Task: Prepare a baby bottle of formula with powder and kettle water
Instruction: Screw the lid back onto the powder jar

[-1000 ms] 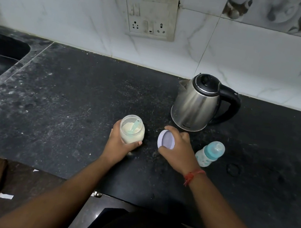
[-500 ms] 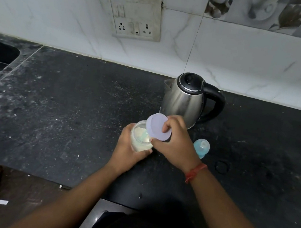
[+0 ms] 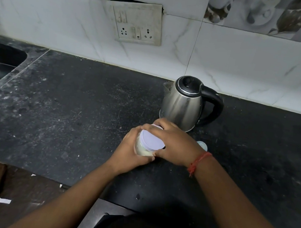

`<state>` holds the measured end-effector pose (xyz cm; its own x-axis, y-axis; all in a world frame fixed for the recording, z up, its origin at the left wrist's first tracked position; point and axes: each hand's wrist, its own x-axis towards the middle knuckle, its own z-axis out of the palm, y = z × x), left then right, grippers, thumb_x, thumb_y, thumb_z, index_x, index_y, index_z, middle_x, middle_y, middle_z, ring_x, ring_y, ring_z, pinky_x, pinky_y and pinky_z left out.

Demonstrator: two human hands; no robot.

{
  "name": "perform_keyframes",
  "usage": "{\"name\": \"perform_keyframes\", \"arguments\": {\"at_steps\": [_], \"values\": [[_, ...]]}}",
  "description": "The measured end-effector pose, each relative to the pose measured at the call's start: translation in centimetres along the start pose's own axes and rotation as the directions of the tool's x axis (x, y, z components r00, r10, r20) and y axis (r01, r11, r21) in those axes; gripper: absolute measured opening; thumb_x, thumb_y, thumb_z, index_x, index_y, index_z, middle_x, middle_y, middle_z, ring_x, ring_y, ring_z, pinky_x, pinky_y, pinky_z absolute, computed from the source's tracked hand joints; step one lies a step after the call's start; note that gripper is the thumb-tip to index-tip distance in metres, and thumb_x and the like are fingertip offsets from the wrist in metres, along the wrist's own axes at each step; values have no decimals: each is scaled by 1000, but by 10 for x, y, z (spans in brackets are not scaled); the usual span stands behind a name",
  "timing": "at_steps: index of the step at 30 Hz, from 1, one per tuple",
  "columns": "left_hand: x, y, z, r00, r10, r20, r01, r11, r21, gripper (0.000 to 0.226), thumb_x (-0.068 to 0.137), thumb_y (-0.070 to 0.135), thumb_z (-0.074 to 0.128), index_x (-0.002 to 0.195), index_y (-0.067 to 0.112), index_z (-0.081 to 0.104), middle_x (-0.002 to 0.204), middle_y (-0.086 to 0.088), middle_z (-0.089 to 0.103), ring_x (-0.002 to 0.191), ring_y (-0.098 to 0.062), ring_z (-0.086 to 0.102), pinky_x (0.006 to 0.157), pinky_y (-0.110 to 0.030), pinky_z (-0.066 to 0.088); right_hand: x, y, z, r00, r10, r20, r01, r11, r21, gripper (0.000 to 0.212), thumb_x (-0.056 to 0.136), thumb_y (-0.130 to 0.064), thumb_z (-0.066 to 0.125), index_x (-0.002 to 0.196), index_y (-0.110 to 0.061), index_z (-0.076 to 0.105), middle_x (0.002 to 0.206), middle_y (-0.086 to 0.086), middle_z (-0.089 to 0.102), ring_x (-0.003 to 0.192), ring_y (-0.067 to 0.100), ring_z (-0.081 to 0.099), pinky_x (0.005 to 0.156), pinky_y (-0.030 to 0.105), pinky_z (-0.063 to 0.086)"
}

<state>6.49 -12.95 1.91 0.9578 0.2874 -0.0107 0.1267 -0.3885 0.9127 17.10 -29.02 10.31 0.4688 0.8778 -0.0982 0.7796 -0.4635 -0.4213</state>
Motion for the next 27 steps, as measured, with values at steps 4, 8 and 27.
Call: {"name": "perform_keyframes", "arguments": {"at_steps": [4,8,27], "values": [[-1,2,-2,1000,-24,7,24,1000,-5,91,59,41,89,136,52,42,138,9,53,132,-16,52,107,-50,48,4,-2,0,990,142,-8,-142,990,-24,81,81,-54,75,148,-31,37,129,3,47,114,27,56,86,38,48],[0,3,-1,996,-83,-41,80,994,-76,91,59,41,89,137,42,41,140,2,53,135,-24,50,110,-52,46,3,-2,-3,958,286,-25,-284,932,-225,70,77,-86,49,105,-21,50,97,0,61,81,24,57,63,36,38],[-3,25,-2,997,-61,36,66,983,-170,80,59,37,92,123,46,46,116,29,64,108,1,66,82,-19,55,14,-5,-5,963,-88,-255,4,950,-313,69,88,-70,35,132,-21,56,97,4,59,89,28,58,78,40,47]]}}
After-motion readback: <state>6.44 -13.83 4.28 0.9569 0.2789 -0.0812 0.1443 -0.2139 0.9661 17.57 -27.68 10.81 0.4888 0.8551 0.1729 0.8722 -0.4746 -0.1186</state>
